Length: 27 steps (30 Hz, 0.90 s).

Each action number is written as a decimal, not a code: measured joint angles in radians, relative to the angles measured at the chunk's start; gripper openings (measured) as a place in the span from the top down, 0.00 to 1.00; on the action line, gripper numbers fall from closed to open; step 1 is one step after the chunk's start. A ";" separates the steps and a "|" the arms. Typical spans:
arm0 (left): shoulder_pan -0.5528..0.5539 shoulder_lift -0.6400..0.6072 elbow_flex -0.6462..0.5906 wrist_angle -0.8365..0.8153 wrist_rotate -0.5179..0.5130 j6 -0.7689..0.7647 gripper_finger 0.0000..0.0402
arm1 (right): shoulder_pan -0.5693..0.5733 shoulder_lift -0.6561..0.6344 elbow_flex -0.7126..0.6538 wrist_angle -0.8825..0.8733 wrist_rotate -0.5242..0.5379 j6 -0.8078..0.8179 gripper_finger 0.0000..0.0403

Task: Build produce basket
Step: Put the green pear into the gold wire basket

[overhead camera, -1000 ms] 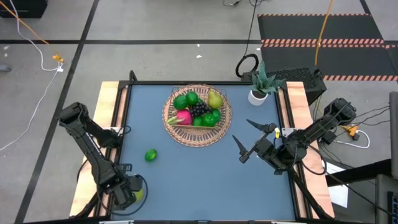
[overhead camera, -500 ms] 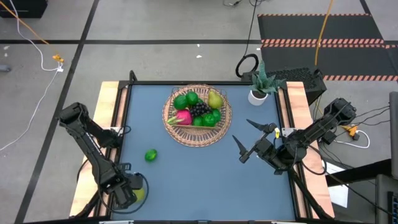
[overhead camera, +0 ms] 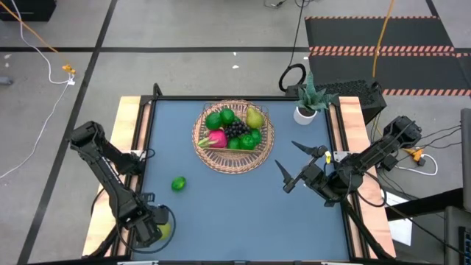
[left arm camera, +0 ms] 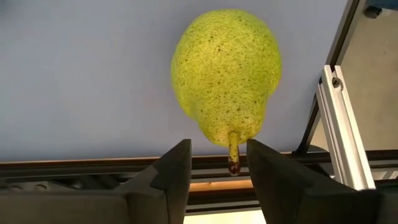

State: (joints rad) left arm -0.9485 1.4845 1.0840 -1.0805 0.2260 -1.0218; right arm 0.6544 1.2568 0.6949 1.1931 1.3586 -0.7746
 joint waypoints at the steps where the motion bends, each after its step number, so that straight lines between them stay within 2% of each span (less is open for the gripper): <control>1: 0.000 0.000 0.000 -0.001 0.000 0.003 0.62 | 0.000 0.000 0.000 0.000 0.000 0.000 0.07; 12: 0.000 0.000 0.000 -0.027 -0.017 0.019 0.71 | 0.000 0.000 0.000 0.000 0.001 0.002 0.07; 27: 0.012 -0.079 0.000 0.032 -0.073 -0.073 0.63 | 0.000 0.000 0.000 0.000 0.002 0.003 0.07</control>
State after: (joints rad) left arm -0.9363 1.4055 1.0836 -1.0483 0.1535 -1.0950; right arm 0.6540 1.2564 0.6949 1.1927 1.3602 -0.7715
